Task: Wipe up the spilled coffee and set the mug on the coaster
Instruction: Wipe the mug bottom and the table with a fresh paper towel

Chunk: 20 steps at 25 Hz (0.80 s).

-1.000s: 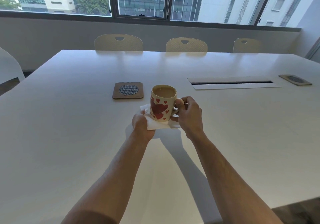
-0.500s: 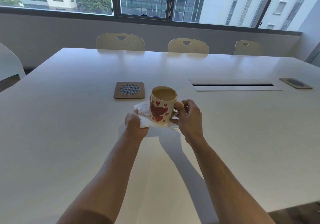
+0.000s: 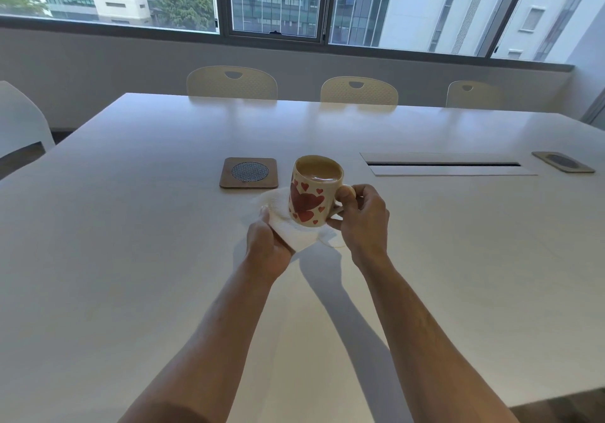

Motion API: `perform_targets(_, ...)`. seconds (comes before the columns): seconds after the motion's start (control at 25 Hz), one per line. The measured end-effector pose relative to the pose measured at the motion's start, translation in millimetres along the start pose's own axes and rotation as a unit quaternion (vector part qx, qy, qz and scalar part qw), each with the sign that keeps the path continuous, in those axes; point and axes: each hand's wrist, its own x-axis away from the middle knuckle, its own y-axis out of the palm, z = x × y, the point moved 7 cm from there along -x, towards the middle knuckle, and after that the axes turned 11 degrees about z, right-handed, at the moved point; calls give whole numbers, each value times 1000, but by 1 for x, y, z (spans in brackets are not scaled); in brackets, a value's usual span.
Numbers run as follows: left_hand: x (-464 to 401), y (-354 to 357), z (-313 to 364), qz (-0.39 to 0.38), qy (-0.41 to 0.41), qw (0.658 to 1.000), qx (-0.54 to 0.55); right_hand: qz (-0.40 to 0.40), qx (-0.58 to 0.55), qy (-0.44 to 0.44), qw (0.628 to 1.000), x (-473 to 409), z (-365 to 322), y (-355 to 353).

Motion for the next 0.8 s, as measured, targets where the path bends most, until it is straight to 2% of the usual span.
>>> perform_targets(0.32,14,11,-12,-40,5,999,-2,-5,31,-24,999,8,1,10)
perform_targets(0.8,-4,-10,-5,69,-8,997,-33,-35,41,-22,998,13,13,17)
